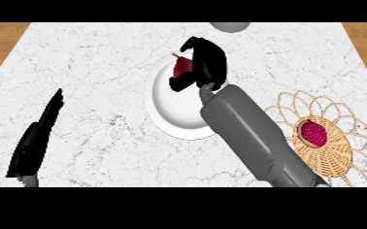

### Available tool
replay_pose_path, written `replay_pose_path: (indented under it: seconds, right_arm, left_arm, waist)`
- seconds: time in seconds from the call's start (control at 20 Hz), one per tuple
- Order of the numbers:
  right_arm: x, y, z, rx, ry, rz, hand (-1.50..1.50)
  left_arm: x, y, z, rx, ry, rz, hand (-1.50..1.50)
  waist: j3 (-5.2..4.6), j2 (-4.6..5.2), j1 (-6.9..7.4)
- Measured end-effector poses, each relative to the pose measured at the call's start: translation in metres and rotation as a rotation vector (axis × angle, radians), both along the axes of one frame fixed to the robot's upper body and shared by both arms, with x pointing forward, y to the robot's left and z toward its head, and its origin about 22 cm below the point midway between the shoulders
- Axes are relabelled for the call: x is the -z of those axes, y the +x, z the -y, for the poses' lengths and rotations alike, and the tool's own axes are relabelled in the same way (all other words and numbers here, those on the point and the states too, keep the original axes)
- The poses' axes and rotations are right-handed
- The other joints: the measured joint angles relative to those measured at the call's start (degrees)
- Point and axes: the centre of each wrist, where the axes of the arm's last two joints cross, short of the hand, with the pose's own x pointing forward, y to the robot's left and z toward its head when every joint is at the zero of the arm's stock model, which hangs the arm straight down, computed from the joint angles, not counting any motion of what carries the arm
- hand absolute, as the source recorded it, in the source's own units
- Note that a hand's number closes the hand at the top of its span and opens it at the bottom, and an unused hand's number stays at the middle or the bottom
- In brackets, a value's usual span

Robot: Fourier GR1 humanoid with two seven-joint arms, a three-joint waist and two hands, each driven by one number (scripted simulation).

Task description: Pick the pear from the placemat and place it in the plate

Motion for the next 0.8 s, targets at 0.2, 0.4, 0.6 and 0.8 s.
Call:
replay_pose_path:
  seconds: [0.2, 0.4, 0.6, 0.8]
  right_arm:
    - [0.012, 0.008, -0.005, 0.027, 0.032, -0.007, -1.5]
    - [0.018, 0.004, -0.009, 0.056, 0.119, 0.085, -1.5]
    - [0.009, 0.007, -0.004, 0.116, 0.228, 0.201, -1.5]
    - [0.005, 0.008, 0.016, 0.203, 0.313, 0.263, -1.5]
  left_arm:
    - [0.0, 0.0, -0.001, 0.002, 0.003, -0.004, 0.0]
    - [0.002, 0.002, -0.004, 0.001, 0.005, 0.001, 0.0]
    - [0.004, -0.001, -0.008, -0.01, 0.002, -0.007, 0.0]
    - [0.006, -0.009, -0.012, -0.034, -0.002, -0.015, 0.0]
  waist:
    - [0.01, -0.02, -0.04]
    - [0.01, -0.09, -0.22]
    - [0.01, -0.28, -1.0]
    - [0.02, -0.6, -2.06]
